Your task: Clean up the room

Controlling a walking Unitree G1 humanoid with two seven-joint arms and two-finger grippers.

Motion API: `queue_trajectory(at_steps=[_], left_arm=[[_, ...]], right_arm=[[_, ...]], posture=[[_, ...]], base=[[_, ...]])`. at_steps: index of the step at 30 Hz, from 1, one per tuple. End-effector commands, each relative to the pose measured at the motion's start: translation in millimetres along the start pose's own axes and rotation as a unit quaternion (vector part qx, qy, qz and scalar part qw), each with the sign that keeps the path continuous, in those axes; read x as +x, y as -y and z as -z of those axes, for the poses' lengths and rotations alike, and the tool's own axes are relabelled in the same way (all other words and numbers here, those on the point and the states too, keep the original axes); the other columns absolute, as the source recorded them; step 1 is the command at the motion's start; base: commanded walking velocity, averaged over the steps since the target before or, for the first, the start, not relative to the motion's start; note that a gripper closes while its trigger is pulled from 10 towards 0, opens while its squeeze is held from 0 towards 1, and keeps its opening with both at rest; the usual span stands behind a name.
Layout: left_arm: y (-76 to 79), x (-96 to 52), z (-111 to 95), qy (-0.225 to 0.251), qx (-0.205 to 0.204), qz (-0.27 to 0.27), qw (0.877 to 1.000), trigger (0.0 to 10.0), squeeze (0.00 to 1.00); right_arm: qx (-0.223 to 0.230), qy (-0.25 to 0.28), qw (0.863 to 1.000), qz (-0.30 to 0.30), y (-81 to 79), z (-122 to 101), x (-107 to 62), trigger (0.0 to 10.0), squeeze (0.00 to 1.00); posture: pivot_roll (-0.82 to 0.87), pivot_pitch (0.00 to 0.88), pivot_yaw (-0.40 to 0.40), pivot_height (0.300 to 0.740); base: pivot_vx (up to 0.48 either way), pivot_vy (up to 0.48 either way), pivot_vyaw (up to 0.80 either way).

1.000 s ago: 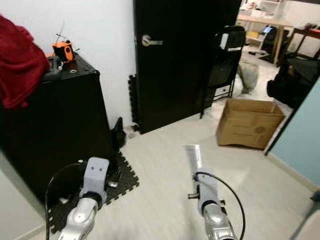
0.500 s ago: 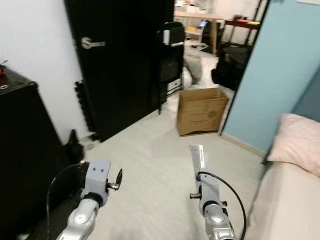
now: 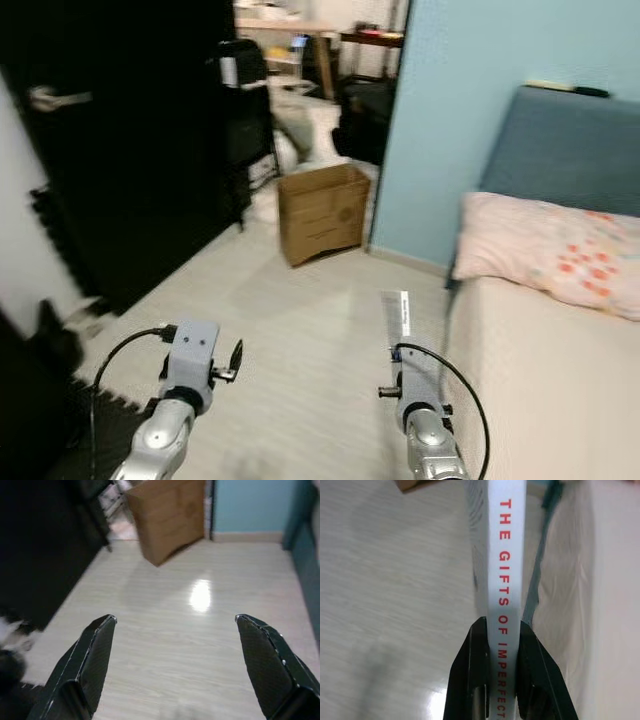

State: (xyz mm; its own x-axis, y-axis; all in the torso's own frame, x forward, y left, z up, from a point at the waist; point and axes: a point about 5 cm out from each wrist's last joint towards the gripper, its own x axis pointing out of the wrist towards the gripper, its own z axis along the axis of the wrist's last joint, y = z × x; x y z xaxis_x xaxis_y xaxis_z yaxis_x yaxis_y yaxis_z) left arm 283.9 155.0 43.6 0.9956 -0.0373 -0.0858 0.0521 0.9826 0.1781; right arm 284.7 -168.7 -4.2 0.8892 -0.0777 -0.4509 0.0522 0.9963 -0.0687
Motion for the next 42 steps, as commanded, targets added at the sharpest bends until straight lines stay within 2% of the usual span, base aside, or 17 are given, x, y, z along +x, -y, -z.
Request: queue_trajectory(at_steps=[1,25,36,42], left_arm=[[3.7,0.8,1,-0.006,0.001,0.008,1.000,10.0,0.00],[2.7,0.7,2,-0.010,-0.005,0.005,1.000,10.0,0.00],[-2.6,0.2,7,-0.028,-0.013,-0.033,0.999,10.0,0.00],[-2.4,1.8,5,-0.025,-0.012,-0.033,0.999,10.0,0.00]], right_arm=[[0.010,0.012,1.000,0.010,4.8,-6,1.3,10.0,0.00],[0.022,0.015,1.000,0.013,7.6,-9,2.2,10.0,0.00],[0.023,0.030,0.998,-0.040,-4.6,-15,2.9,10.0,0.00],[0.027,0.030,0.998,-0.055,-8.5,-16,3.3,10.0,0.00]], posture=[[0.00,0.040,-0.029,0.740],[0.00,0.034,-0.033,0.740],[0.00,0.036,-0.040,0.740],[0.00,0.035,-0.044,0.740]], base=[[0.000,0.000,-0.80],[0.000,0.000,-0.79],[0.000,0.000,0.00],[0.000,0.000,0.00]])
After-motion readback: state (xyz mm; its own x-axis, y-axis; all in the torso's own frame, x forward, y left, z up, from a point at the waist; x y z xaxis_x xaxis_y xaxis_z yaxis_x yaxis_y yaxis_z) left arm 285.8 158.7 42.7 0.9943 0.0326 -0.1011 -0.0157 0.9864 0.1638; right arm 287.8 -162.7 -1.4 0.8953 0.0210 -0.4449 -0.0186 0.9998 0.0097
